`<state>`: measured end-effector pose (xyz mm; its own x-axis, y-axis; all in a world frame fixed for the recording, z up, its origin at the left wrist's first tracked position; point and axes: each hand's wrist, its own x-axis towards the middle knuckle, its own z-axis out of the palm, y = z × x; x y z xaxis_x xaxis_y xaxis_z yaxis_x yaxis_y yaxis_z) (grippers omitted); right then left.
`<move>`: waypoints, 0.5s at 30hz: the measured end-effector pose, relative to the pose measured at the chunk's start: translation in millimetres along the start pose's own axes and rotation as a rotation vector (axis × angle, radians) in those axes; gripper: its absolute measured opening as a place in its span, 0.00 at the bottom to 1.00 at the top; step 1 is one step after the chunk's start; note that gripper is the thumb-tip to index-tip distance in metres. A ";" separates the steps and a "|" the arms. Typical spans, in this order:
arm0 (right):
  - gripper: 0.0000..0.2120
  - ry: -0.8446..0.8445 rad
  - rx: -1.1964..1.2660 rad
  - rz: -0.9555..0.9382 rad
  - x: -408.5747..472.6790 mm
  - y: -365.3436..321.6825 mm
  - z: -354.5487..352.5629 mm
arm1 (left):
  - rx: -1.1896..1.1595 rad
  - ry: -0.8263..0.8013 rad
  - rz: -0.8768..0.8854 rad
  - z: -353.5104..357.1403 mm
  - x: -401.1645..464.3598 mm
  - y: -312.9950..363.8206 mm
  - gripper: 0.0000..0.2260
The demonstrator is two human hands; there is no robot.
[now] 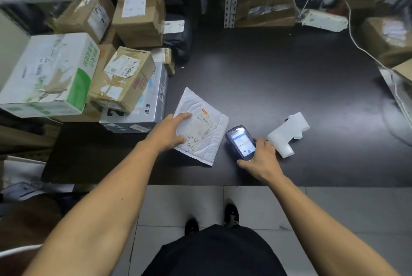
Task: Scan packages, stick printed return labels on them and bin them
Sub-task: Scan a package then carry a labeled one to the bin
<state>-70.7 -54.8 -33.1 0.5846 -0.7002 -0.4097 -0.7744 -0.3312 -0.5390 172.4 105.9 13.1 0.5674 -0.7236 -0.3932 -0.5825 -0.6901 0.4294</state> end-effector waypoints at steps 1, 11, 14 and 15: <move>0.40 -0.043 -0.029 -0.051 -1.9 -2.4 -2.7 | 0.021 -0.001 0.009 -2.3 1.0 -0.7 0.35; 0.41 -0.120 -0.237 -0.151 -9.7 -29.9 -23.1 | 0.101 0.018 0.067 -5.6 3.5 -5.3 0.35; 0.40 -0.126 -0.259 -0.132 -12.0 -31.0 -25.3 | 0.120 0.025 0.060 -6.6 4.0 -7.3 0.35; 0.40 -0.129 -0.267 -0.130 -12.7 -30.7 -25.8 | 0.123 0.024 0.054 -6.9 4.4 -8.0 0.36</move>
<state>-60.6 -52.1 7.7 0.6957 -0.5608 -0.4489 -0.7171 -0.5789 -0.3882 183.5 108.3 13.5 0.5460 -0.7603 -0.3519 -0.6789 -0.6476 0.3459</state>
